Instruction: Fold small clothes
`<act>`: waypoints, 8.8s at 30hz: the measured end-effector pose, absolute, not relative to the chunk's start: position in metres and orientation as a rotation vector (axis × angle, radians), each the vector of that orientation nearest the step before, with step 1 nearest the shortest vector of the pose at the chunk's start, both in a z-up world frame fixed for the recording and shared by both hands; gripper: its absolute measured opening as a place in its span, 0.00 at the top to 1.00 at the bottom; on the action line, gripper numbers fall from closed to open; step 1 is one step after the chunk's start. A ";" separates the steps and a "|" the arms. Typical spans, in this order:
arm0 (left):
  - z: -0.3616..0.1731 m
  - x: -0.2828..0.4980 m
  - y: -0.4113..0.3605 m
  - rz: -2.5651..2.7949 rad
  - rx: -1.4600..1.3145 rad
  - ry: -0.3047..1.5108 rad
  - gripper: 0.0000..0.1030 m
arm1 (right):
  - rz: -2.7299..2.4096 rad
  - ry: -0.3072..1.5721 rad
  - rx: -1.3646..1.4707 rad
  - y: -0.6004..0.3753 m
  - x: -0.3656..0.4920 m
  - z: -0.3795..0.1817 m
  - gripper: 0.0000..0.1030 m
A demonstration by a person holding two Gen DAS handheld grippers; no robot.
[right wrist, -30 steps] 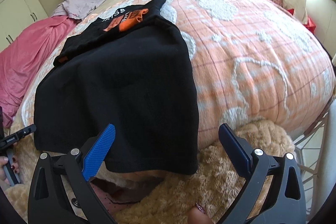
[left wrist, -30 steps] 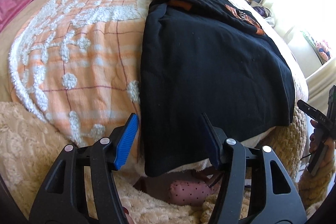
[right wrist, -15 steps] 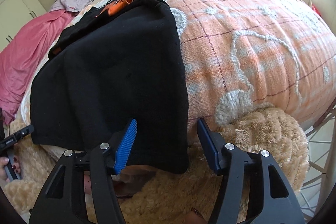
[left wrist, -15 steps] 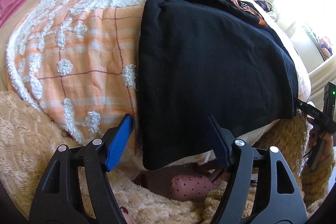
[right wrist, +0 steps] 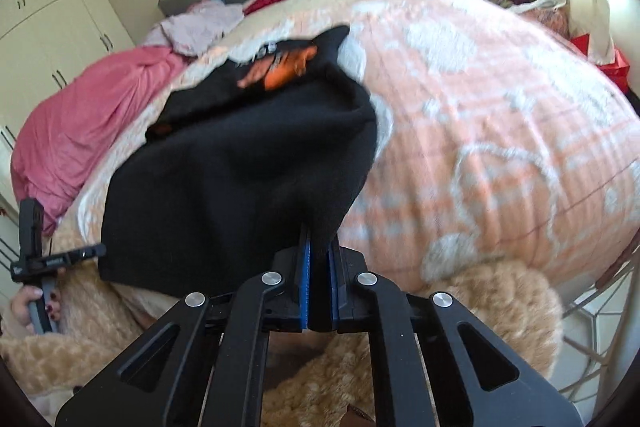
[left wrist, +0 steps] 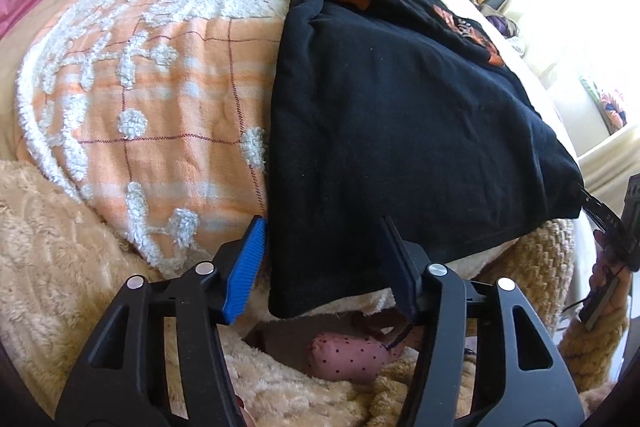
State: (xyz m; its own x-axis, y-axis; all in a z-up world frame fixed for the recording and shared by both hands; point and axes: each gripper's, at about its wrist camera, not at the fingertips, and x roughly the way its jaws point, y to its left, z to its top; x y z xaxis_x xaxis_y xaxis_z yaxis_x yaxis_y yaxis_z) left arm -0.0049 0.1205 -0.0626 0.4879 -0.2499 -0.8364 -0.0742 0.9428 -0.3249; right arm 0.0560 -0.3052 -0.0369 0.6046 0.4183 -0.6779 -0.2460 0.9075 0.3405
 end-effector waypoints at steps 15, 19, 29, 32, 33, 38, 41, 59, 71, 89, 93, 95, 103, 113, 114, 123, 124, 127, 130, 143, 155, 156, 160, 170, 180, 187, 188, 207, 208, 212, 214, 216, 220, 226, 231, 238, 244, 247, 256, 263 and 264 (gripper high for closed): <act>-0.073 0.001 0.110 -0.110 -0.327 1.096 0.81 | 0.373 0.822 0.243 -0.311 0.059 -0.031 0.94; -0.068 0.003 0.113 -0.129 -0.360 1.073 0.94 | 0.383 0.811 0.241 -0.311 0.059 -0.025 0.94; -0.010 0.003 0.131 -0.192 -0.432 0.867 0.97 | 0.412 0.782 0.239 -0.310 0.068 -0.004 0.94; 0.011 0.008 0.137 -0.199 -0.440 0.801 0.97 | 0.428 0.763 0.245 -0.310 0.072 0.008 0.94; 0.015 0.009 0.139 -0.199 -0.443 0.786 0.97 | 0.434 0.757 0.249 -0.310 0.074 0.013 0.94; 0.035 0.024 0.152 -0.189 -0.469 0.712 0.98 | 0.446 0.726 0.247 -0.307 0.088 0.035 0.94; 0.040 0.034 0.161 -0.184 -0.499 0.690 0.97 | 0.452 0.718 0.238 -0.303 0.100 0.047 0.94; 0.070 0.113 0.188 -0.149 -0.518 0.619 0.98 | 0.422 0.697 0.135 -0.267 0.200 0.094 0.94; 0.071 0.175 0.189 -0.099 -0.465 0.646 0.98 | 0.378 0.757 0.132 -0.254 0.274 0.082 0.94; 0.026 0.209 0.195 -0.007 -0.417 0.706 0.70 | 0.266 0.845 0.058 -0.240 0.322 0.027 0.52; 0.035 0.200 0.185 -0.029 -0.362 0.683 0.70 | 0.312 0.791 -0.020 -0.229 0.306 0.031 0.54; 0.035 0.199 0.174 -0.059 -0.334 0.692 0.71 | 0.361 0.798 -0.049 -0.220 0.301 0.028 0.64; -0.006 0.207 0.116 -0.135 -0.150 0.830 0.92 | 0.426 0.926 -0.217 -0.182 0.300 -0.016 0.86; -0.030 0.246 0.108 -0.092 -0.033 0.900 0.92 | 0.400 1.027 -0.178 -0.171 0.344 -0.040 0.86; -0.030 0.250 0.109 -0.091 -0.033 0.903 0.92 | 0.400 1.029 -0.171 -0.169 0.348 -0.040 0.86; -0.010 0.277 0.138 -0.071 -0.133 0.847 0.91 | 0.380 1.028 -0.027 -0.175 0.386 -0.033 0.86; -0.006 0.278 0.142 -0.066 -0.141 0.832 0.88 | 0.372 1.023 -0.016 -0.177 0.389 -0.032 0.86; 0.006 0.279 0.159 -0.039 -0.176 0.783 0.83 | 0.352 0.984 0.031 -0.187 0.396 -0.025 0.86; 0.012 0.279 0.176 -0.015 -0.224 0.765 0.83 | 0.339 0.946 0.066 -0.199 0.398 -0.020 0.86; -0.036 0.292 0.188 -0.035 -0.353 0.895 0.72 | 0.280 0.960 0.085 -0.227 0.405 -0.041 0.58; -0.032 0.288 0.182 0.004 -0.284 0.859 0.92 | 0.313 0.998 0.154 -0.234 0.407 -0.056 0.70; -0.031 0.288 0.182 0.008 -0.280 0.855 0.94 | 0.319 0.997 0.154 -0.233 0.406 -0.055 0.74; -0.024 0.284 0.179 0.020 -0.248 0.836 0.98 | 0.298 0.969 0.076 -0.225 0.400 -0.048 0.83; -0.003 0.278 0.174 0.031 -0.213 0.771 1.00 | 0.271 0.908 0.156 -0.242 0.394 -0.035 0.93; -0.035 0.296 0.173 0.090 -0.164 0.853 0.99 | 0.183 0.985 0.076 -0.235 0.401 -0.057 0.89; -0.030 0.290 0.171 0.091 -0.161 0.842 0.91 | 0.145 0.978 0.098 -0.250 0.394 -0.054 0.64; -0.026 0.287 0.171 0.087 -0.159 0.834 0.89 | 0.143 0.974 0.110 -0.252 0.392 -0.051 0.63; -0.005 0.235 0.102 -0.110 -0.064 0.833 0.50 | 0.446 0.897 -0.027 -0.179 0.310 -0.019 0.51; -0.010 0.234 0.097 -0.111 -0.044 0.851 0.49 | 0.451 0.905 -0.040 -0.177 0.308 -0.022 0.51; -0.034 0.227 0.083 -0.125 -0.013 0.940 0.49 | 0.410 0.978 -0.120 -0.177 0.301 -0.040 0.49; -0.037 0.222 0.080 -0.125 0.007 0.939 0.49 | 0.409 0.993 -0.134 -0.182 0.297 -0.049 0.49; -0.037 0.218 0.082 -0.127 -0.006 0.939 0.50 | 0.409 0.988 -0.146 -0.184 0.291 -0.049 0.49; -0.040 0.213 0.087 -0.128 -0.048 0.936 0.49 | 0.398 0.977 -0.142 -0.190 0.284 -0.050 0.49; -0.036 0.205 0.083 -0.121 -0.026 0.926 0.49 | 0.374 0.980 -0.090 -0.200 0.279 -0.050 0.47; -0.035 0.200 0.082 -0.131 -0.014 0.932 0.47 | 0.345 0.976 -0.065 -0.205 0.273 -0.049 0.47; -0.032 0.194 0.082 -0.154 -0.013 0.940 0.43 | 0.305 0.956 -0.079 -0.202 0.264 -0.050 0.40; -0.024 0.189 0.083 -0.193 -0.043 0.939 0.42 | 0.300 0.935 -0.023 -0.209 0.256 -0.049 0.30; -0.020 0.186 0.083 -0.203 -0.048 0.932 0.31 | 0.295 0.919 -0.004 -0.210 0.252 -0.045 0.28; -0.008 0.179 0.086 -0.204 -0.043 0.896 0.22 | 0.274 0.860 0.054 -0.212 0.237 -0.028 0.12; -0.001 0.177 0.093 -0.193 -0.056 0.883 0.14 | 0.294 0.799 0.070 -0.208 0.225 -0.005 0.08; 0.000 0.176 0.094 -0.190 -0.055 0.880 0.11 | 0.300 0.792 0.069 -0.206 0.223 -0.002 0.07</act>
